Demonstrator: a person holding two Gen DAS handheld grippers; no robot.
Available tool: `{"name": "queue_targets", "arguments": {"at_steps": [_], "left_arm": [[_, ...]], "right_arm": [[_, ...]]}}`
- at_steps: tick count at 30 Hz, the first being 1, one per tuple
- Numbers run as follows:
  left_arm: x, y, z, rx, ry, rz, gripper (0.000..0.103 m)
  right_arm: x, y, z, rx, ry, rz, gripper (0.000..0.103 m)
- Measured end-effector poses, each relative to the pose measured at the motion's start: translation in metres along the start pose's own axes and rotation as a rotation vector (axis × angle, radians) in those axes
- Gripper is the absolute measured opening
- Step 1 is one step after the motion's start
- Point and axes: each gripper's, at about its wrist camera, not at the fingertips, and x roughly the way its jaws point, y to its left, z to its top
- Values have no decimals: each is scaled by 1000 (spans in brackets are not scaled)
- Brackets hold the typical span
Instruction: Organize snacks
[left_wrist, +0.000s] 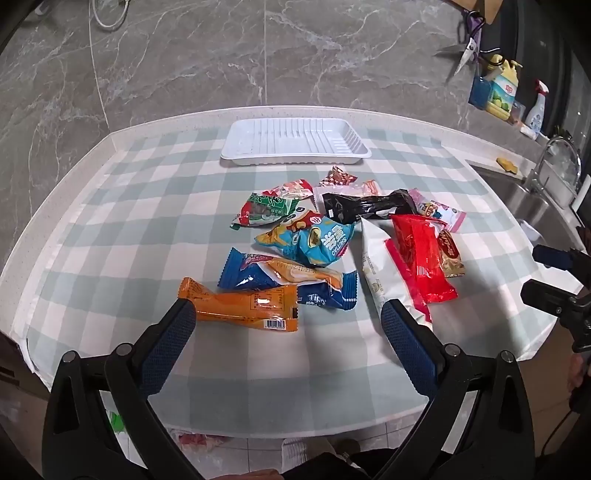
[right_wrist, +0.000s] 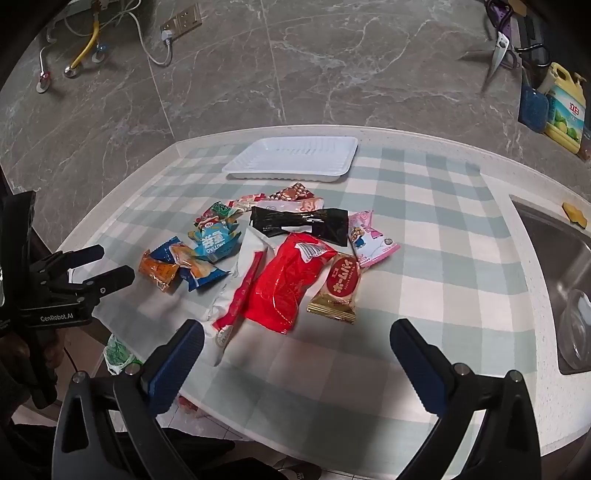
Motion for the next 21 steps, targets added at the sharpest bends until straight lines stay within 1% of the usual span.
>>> {"name": "queue_targets", "arguments": {"at_steps": [21], "left_arm": [[2, 2, 3, -4, 4, 9, 101]], "right_arm": [[0, -10, 1, 1, 2, 0, 103]]}}
